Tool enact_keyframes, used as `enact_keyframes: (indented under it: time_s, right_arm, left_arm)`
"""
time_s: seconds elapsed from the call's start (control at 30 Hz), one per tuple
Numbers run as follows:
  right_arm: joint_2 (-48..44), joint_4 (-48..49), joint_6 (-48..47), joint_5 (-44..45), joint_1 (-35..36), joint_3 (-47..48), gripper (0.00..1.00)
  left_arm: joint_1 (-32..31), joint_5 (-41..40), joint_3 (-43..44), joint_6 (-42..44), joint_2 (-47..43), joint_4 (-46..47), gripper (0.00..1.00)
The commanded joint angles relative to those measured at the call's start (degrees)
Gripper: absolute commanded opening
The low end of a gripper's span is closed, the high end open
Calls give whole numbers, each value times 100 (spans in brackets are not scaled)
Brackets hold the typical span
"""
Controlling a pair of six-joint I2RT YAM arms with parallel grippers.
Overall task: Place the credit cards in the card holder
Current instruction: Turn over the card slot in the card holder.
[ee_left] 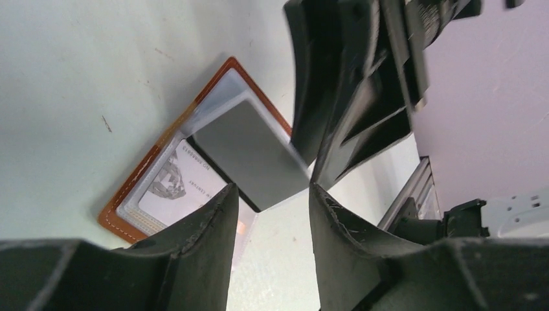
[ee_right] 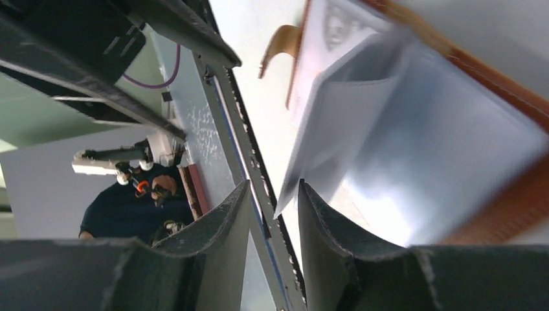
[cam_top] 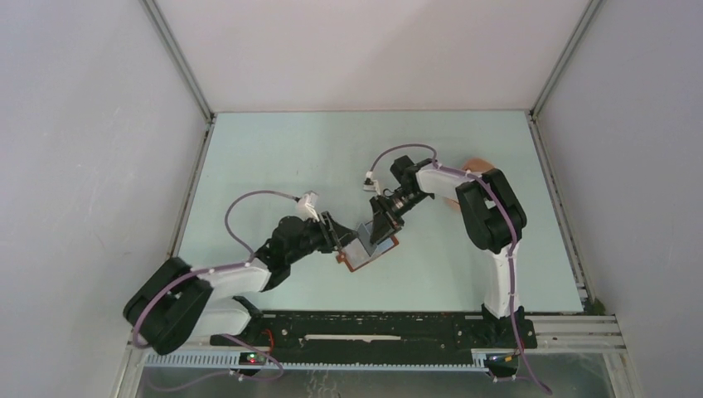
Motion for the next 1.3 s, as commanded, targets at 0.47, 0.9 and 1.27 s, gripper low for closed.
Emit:
enact_keyframes:
  time_s: [0.47, 0.9, 1.27]
  right_arm:
    - [-304, 86, -67, 307, 593, 243, 43]
    - [-899, 1247, 233, 2942, 1426, -175, 48]
    - [-855, 1570, 376, 4878, 2154, -194, 70]
  left_arm:
    - [-19, -766, -312, 205, -2251, -1841, 50]
    - [-6, -614, -312, 37, -1380, -1135, 40]
    - [7, -894, -488, 133, -1723, -1341, 38]
